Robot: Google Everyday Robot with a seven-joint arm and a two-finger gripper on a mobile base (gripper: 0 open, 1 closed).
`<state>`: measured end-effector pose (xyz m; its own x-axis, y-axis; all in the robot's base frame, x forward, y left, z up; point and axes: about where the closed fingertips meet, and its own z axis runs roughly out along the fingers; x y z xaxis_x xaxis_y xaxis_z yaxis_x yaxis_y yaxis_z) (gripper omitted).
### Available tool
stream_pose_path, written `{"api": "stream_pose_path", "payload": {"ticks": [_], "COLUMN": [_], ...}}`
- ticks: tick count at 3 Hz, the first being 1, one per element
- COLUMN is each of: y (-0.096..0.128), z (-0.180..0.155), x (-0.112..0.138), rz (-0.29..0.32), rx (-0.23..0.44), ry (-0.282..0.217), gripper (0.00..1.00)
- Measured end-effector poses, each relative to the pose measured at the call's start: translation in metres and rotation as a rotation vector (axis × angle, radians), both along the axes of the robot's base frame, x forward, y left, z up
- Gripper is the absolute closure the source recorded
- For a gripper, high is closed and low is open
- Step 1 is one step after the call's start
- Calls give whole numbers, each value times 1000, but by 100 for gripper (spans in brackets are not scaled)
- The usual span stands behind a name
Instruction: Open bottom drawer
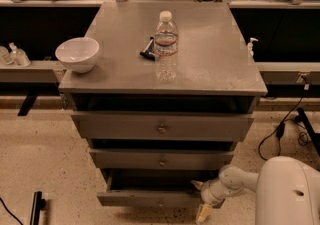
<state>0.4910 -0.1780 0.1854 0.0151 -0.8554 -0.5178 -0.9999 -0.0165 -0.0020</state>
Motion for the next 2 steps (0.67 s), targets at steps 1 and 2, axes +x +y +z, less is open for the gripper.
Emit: {"api": "stream_pose_path", "payload": {"ticks": [1, 2], "y": [12, 15], "z": [-6, -3], "x": [-11, -22], "rz": [49, 96], "rx": [3, 12], "ry": [46, 81], "gripper": [24, 53]}}
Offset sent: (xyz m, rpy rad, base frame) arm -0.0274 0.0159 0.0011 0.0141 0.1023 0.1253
